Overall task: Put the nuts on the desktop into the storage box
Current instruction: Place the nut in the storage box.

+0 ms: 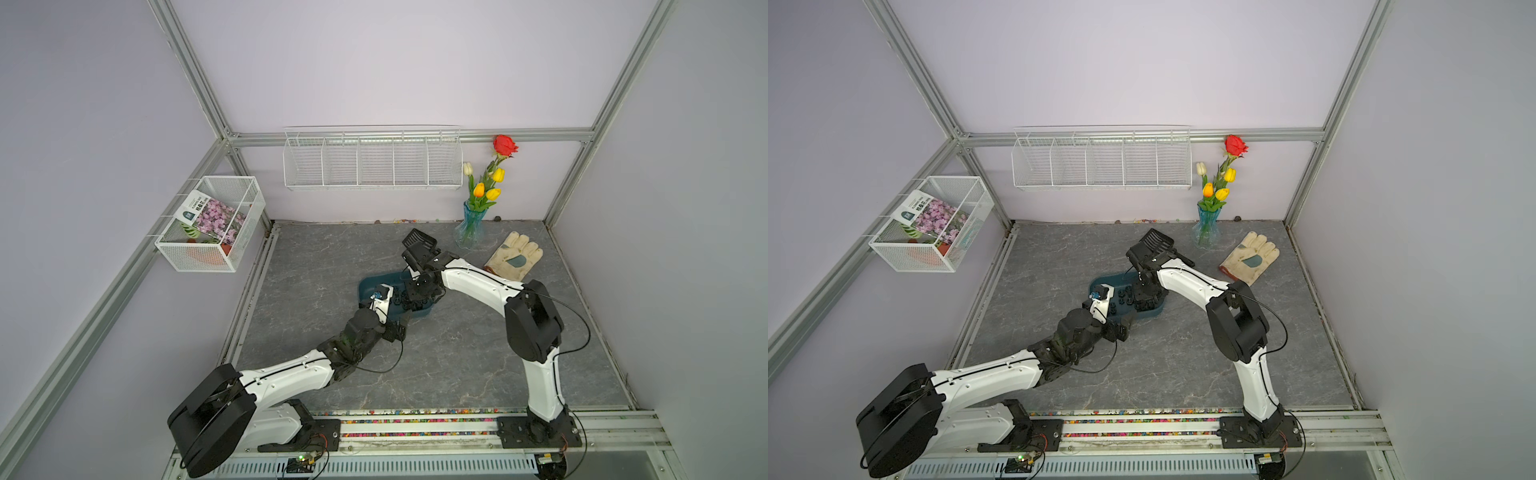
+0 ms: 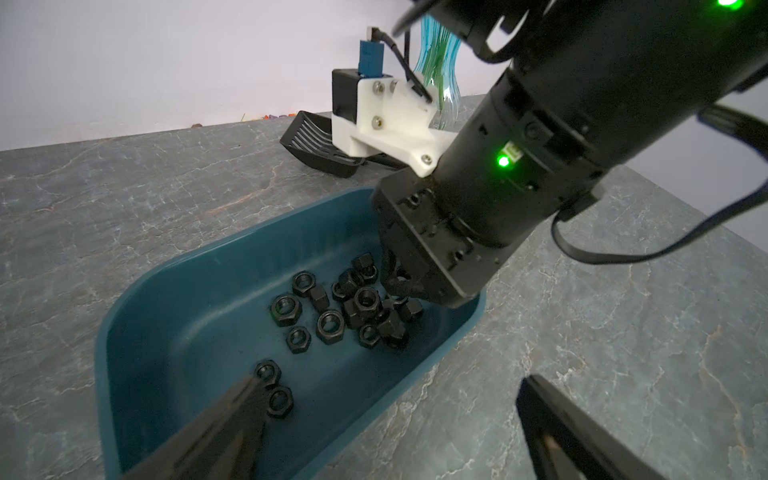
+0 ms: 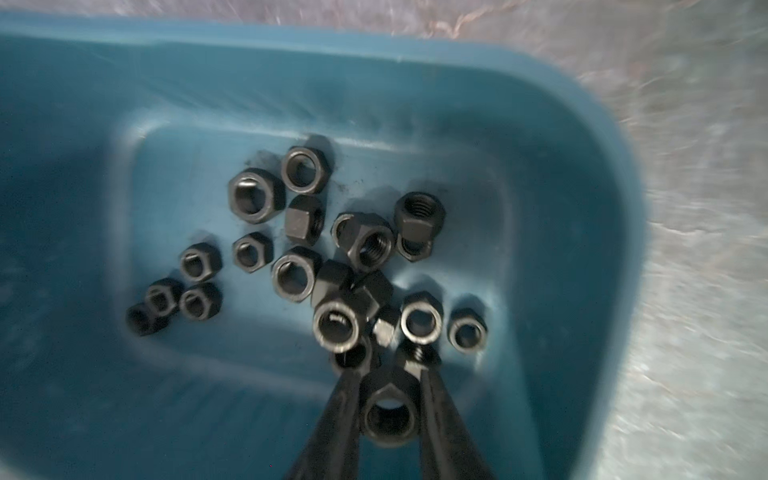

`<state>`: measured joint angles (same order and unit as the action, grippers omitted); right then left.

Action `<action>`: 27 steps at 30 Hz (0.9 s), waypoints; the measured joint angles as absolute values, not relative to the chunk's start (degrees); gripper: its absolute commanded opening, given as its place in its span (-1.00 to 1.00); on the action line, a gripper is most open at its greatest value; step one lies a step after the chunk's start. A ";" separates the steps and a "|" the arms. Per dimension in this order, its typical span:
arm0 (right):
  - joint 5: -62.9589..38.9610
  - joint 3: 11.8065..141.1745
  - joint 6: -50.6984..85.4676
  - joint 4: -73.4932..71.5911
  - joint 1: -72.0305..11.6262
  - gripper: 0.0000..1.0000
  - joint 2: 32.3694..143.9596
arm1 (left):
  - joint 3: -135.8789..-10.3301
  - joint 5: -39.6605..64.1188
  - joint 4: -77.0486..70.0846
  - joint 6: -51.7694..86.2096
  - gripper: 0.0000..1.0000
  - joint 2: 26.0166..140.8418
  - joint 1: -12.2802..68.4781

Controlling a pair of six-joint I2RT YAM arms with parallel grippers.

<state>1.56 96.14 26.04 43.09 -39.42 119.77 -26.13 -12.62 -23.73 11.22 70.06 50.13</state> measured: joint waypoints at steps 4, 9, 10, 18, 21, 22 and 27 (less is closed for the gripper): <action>1.41 97.25 26.04 43.40 -39.42 -0.64 121.82 | -26.00 -12.60 -23.77 11.46 0.98 70.06 50.13; 1.41 98.32 26.04 43.51 -39.42 -0.63 123.09 | -26.00 -12.56 -23.83 11.53 0.98 70.06 49.98; 1.43 98.41 26.04 43.53 -39.42 -0.63 123.28 | -26.00 -12.40 -23.92 11.53 0.98 70.08 49.91; 1.43 99.02 26.06 43.68 -39.42 -0.39 124.49 | -26.02 -11.97 -24.16 11.53 0.98 70.39 49.87; 1.45 99.09 26.09 43.81 -39.42 -0.32 124.55 | -26.00 -11.92 -24.18 11.53 0.98 70.41 49.87; 1.43 99.09 26.09 43.88 -39.42 -0.29 124.55 | -26.00 -11.94 -24.18 11.53 0.98 70.41 49.87; 1.43 99.09 26.02 43.99 -39.42 -0.17 124.55 | -26.00 -11.90 -24.18 11.53 0.98 70.41 49.87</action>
<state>1.43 99.09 26.02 43.99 -39.42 124.55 -26.00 -11.90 -24.18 11.53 70.41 49.87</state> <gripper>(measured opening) 0.403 0.990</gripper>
